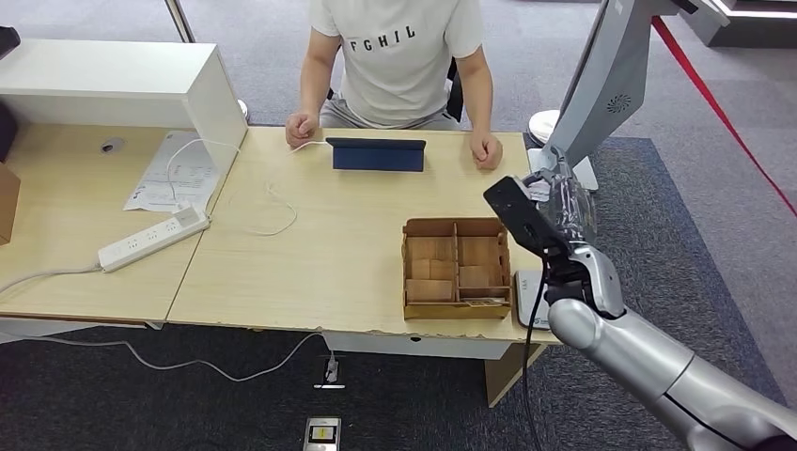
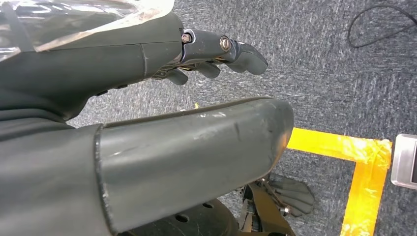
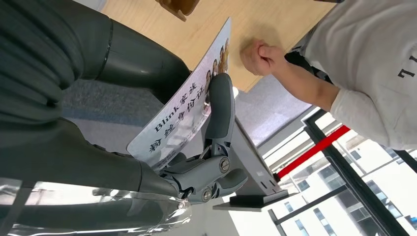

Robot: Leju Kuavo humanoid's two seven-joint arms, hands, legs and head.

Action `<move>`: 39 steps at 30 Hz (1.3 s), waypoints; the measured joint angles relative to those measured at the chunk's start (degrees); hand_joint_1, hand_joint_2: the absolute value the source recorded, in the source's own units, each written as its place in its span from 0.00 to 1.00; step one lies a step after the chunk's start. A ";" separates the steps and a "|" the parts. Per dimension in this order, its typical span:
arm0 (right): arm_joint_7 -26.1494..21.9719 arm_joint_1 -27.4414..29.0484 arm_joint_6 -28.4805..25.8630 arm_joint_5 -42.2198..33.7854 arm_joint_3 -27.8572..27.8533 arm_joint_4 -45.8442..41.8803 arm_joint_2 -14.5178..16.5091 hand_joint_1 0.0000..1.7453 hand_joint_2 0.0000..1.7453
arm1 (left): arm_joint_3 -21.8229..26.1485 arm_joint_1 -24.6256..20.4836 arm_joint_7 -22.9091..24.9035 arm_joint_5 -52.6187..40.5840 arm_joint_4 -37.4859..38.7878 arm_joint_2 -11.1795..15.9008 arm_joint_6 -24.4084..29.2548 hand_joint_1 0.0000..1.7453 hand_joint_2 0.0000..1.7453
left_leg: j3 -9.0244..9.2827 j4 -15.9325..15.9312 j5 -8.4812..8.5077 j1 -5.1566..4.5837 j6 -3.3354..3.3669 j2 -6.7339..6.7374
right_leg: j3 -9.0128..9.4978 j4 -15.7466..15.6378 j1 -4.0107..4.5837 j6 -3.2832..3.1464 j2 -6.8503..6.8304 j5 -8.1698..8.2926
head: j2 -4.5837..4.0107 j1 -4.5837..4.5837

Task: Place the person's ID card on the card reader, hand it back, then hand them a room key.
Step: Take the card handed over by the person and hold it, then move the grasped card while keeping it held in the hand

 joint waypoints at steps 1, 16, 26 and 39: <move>0.11 0.11 0.14 0.41 0.15 0.01 -0.04 1.00 1.00 | -0.01 0.00 0.00 0.07 0.00 0.00 0.03 0.00 0.00 | 0.00 0.00 0.00 0.00 0.00 0.00 | 0.00 0.00 0.00 0.00 0.00 0.00 | 0.00 0.00; 1.88 3.77 0.32 0.40 0.91 1.80 -2.79 1.00 1.00 | 0.01 0.00 -0.09 0.90 0.00 0.01 0.57 0.00 0.00 | -0.01 0.00 -0.01 0.00 0.00 0.02 | -0.02 -0.03 0.00 0.00 0.00 0.00 | 0.01 0.00; 1.86 4.35 1.09 -0.25 0.97 4.27 -3.58 1.00 1.00 | 0.01 0.00 0.25 1.03 0.00 0.07 1.25 0.00 0.00 | -0.01 0.00 -0.01 0.00 0.00 0.02 | -0.02 -0.02 0.00 0.00 0.00 0.00 | -0.01 0.00; -0.27 7.25 1.66 -1.74 2.13 7.51 -2.65 1.00 1.00 | 0.01 -0.03 0.14 0.71 0.00 0.09 2.18 0.00 0.00 | -0.02 0.00 -0.01 0.00 -0.01 0.01 | -0.02 -0.02 0.00 -0.01 0.00 0.00 | 0.01 0.00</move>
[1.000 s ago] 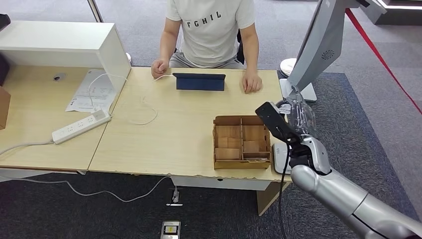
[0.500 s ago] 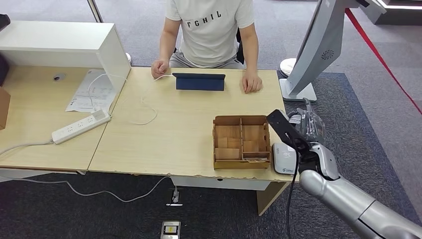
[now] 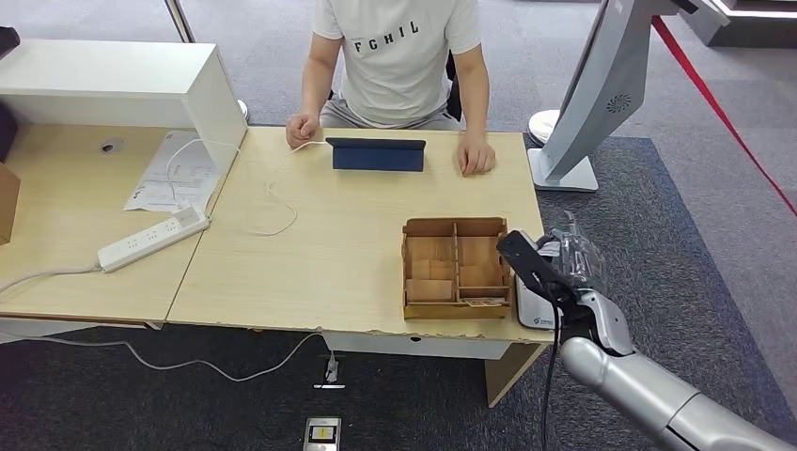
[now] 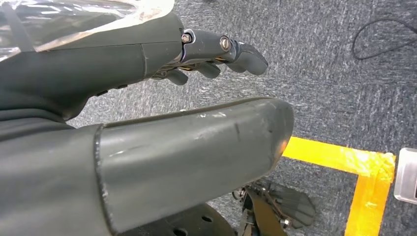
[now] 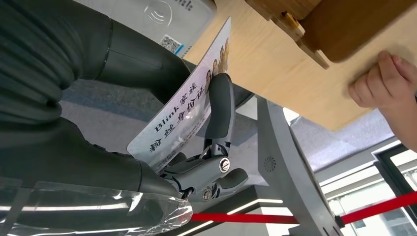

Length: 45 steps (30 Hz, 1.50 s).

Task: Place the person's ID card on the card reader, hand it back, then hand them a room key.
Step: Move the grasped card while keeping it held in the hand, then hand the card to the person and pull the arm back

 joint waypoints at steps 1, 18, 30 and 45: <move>-0.13 0.26 -0.03 -0.16 0.12 0.32 0.13 1.00 1.00 | 0.00 0.00 -0.11 0.02 0.00 0.00 -0.04 0.00 0.00 | 0.00 0.00 0.00 0.00 0.00 0.00 | 0.00 0.00 0.00 0.00 0.00 0.00 | 0.00 0.00; -0.20 3.44 -0.43 -1.60 0.30 5.95 0.68 1.00 1.00 | 0.00 0.04 -1.45 -0.30 0.00 0.19 -3.13 0.00 0.00 | 0.00 0.00 0.00 0.00 0.00 0.00 | 0.00 0.00 0.00 0.00 0.00 0.00 | -0.01 0.01; -0.94 4.96 -0.19 -1.91 0.22 8.35 1.05 1.00 1.00 | 0.02 0.03 -1.24 -0.52 0.00 0.27 -3.22 0.00 0.00 | 0.00 0.00 0.00 0.00 -0.01 0.01 | 0.00 0.00 0.00 0.00 0.00 0.00 | 0.00 0.01; -2.65 4.53 1.36 -2.36 0.25 12.35 3.49 1.00 1.00 | 0.02 0.16 1.88 0.68 -0.02 0.93 -6.24 0.00 0.00 | 0.00 0.00 0.00 0.00 -0.01 0.00 | 0.01 0.00 0.00 0.00 0.00 0.00 | 0.00 0.02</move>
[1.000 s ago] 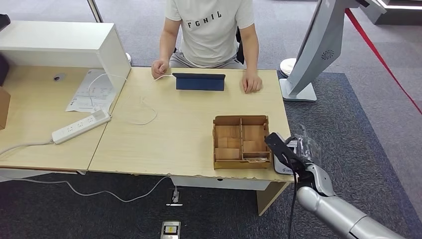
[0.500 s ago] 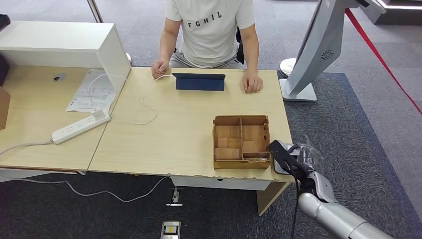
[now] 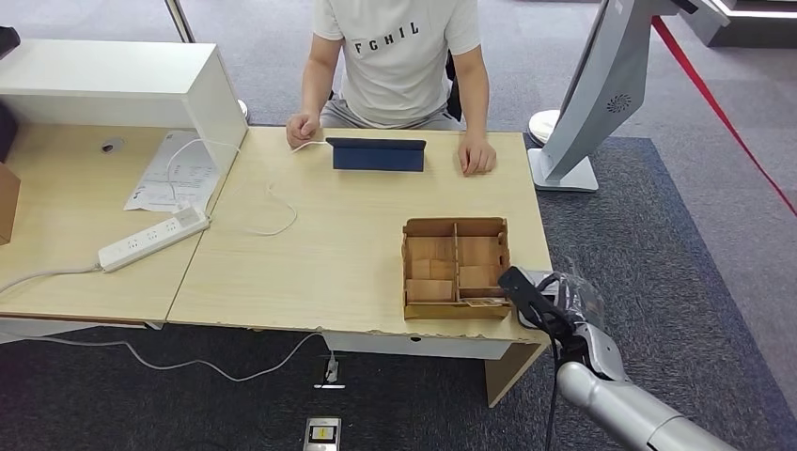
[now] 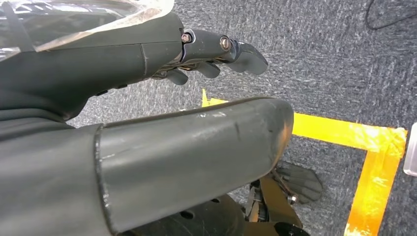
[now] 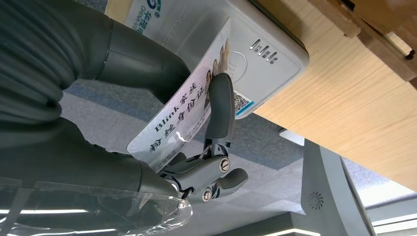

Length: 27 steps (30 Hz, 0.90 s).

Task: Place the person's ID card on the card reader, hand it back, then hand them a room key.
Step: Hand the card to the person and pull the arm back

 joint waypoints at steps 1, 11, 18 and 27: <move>-0.03 -0.03 0.02 -0.05 0.01 0.29 0.13 1.00 1.00 | 0.00 0.00 -0.02 0.04 0.00 0.03 -0.04 0.00 0.00 | 0.00 0.00 0.00 0.00 0.00 0.00 | 0.00 0.00 0.00 0.00 0.00 0.00 | -0.01 0.00; -0.75 -0.11 -0.13 -0.51 -0.01 2.52 1.03 1.00 1.00 | 0.00 0.05 -0.71 0.45 0.00 0.12 -0.40 0.00 0.00 | 0.00 0.00 0.00 0.00 0.00 0.00 | 0.00 0.00 0.00 0.00 0.00 0.00 | 0.00 0.00; -1.28 -0.21 -0.10 -1.17 -0.01 3.77 1.42 1.00 1.00 | 0.00 0.08 -0.91 0.41 0.00 0.12 -0.53 0.00 0.00 | 0.02 0.00 0.00 0.00 0.00 0.01 | 0.01 0.00 0.00 0.00 0.00 0.00 | 0.01 0.00; -3.01 -0.41 -0.24 -2.24 0.01 5.27 2.30 1.00 1.00 | 0.00 0.09 -0.76 0.32 0.00 0.12 -0.51 0.00 0.00 | 0.04 0.00 0.00 0.00 0.00 0.02 | 0.03 0.00 0.00 0.00 0.00 0.01 | 0.01 0.00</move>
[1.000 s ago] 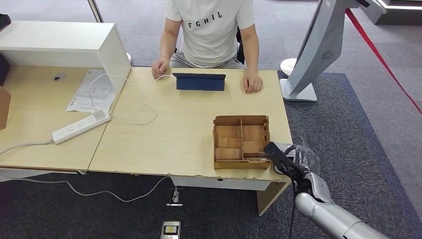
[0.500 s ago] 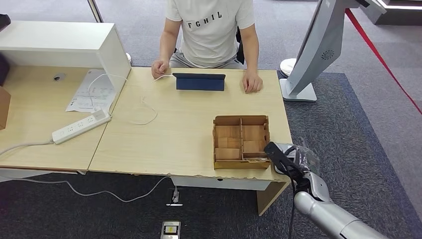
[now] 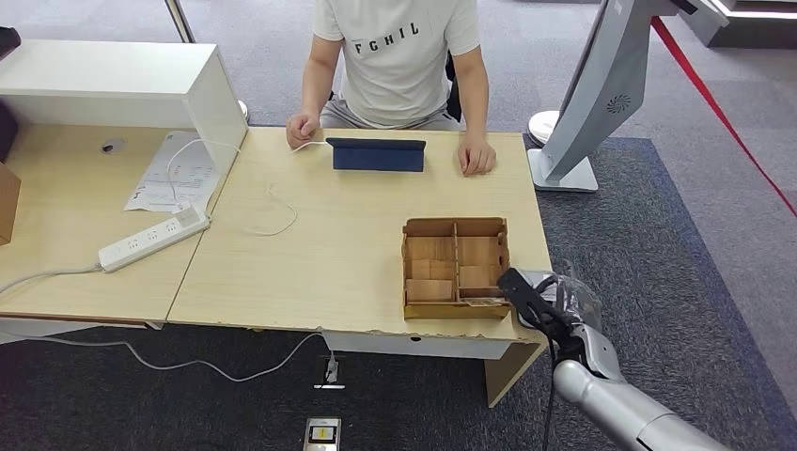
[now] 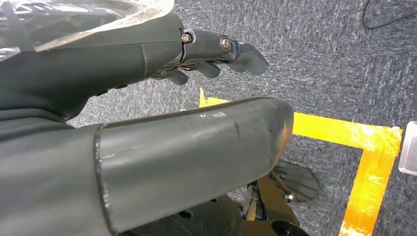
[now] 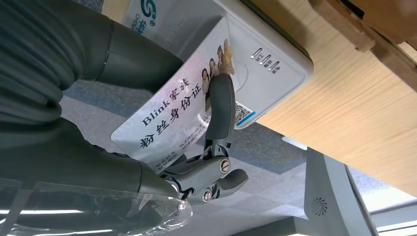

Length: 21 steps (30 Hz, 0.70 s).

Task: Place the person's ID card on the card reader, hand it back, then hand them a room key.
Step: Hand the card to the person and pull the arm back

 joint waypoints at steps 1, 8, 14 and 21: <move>-0.25 -0.10 -0.15 -0.04 -0.01 0.14 0.11 1.00 1.00 | 0.00 0.00 -0.01 -0.03 0.00 0.00 -0.02 0.00 0.00 | 0.00 0.00 0.00 0.00 0.00 0.00 | 0.00 0.00 0.00 0.00 0.00 0.00 | 0.00 0.00; -0.70 -1.90 -0.40 1.14 0.03 0.48 0.70 1.00 1.00 | 0.00 0.02 0.31 -0.96 0.00 0.00 -0.68 0.00 0.00 | -0.03 0.00 0.00 0.00 0.00 0.00 | 0.00 0.02 0.00 -0.01 0.00 0.01 | 0.00 0.00; 2.15 -6.56 -0.32 5.57 0.44 -1.14 1.02 1.00 1.00 | 0.00 0.03 1.40 -2.09 -0.02 0.02 -0.87 0.00 0.00 | -0.03 0.00 0.01 0.00 -0.01 0.00 | -0.03 0.03 0.00 -0.02 0.00 0.02 | 0.00 0.00; 7.10 -12.97 2.41 11.86 0.95 -6.16 1.04 1.00 1.00 | 0.00 0.07 2.77 -3.08 -0.07 0.05 -0.83 0.00 0.00 | -0.03 0.00 0.02 0.01 -0.02 0.00 | -0.03 0.04 0.01 -0.02 0.01 0.02 | 0.00 0.01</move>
